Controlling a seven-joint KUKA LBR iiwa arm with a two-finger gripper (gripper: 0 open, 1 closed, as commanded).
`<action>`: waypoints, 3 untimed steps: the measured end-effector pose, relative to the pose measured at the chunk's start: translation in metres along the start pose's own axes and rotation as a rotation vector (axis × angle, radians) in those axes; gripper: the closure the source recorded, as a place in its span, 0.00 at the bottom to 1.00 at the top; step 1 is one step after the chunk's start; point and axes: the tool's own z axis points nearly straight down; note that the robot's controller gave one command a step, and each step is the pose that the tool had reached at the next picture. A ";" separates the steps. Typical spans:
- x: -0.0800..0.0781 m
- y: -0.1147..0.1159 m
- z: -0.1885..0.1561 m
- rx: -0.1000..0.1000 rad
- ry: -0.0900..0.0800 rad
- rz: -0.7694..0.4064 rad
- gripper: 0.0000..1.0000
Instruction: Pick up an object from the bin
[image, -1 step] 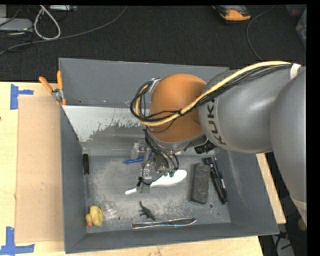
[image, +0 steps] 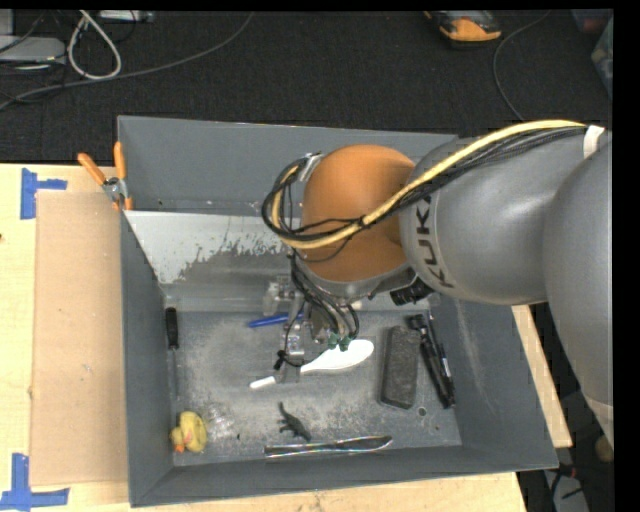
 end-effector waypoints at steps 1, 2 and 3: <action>-0.022 -0.069 0.099 0.000 -0.002 -0.028 0.00; -0.013 -0.082 0.054 -0.003 -0.004 -0.126 0.00; -0.004 -0.098 0.058 -0.001 -0.002 -0.416 0.00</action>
Offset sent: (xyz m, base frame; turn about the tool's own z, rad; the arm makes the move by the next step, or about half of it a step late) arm 0.0115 -0.0874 -0.0280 -0.1509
